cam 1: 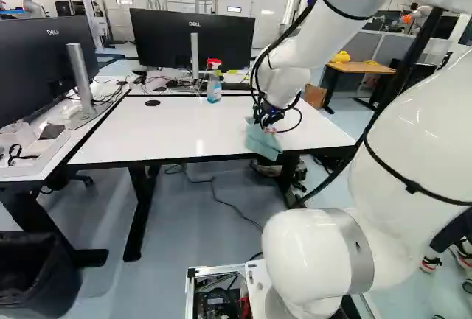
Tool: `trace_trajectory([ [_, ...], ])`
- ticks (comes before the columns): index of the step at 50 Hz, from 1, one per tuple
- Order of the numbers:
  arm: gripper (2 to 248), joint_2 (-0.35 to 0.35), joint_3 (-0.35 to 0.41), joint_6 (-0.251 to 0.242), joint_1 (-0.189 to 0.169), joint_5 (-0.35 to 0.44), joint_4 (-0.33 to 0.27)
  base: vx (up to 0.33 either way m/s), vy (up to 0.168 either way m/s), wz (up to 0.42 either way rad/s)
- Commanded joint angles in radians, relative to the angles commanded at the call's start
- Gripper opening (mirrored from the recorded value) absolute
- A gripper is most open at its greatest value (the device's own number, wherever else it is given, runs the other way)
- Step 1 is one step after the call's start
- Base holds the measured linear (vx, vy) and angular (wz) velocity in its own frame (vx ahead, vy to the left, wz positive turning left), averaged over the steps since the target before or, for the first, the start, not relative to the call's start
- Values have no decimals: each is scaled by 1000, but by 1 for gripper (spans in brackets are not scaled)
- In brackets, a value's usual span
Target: Clean the table with the green towel
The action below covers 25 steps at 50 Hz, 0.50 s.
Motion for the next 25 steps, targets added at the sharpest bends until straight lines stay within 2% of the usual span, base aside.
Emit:
trace_trajectory([
  [25, 44, -49, -58, 0, -84, 0, 0, 0, 0, 0],
])
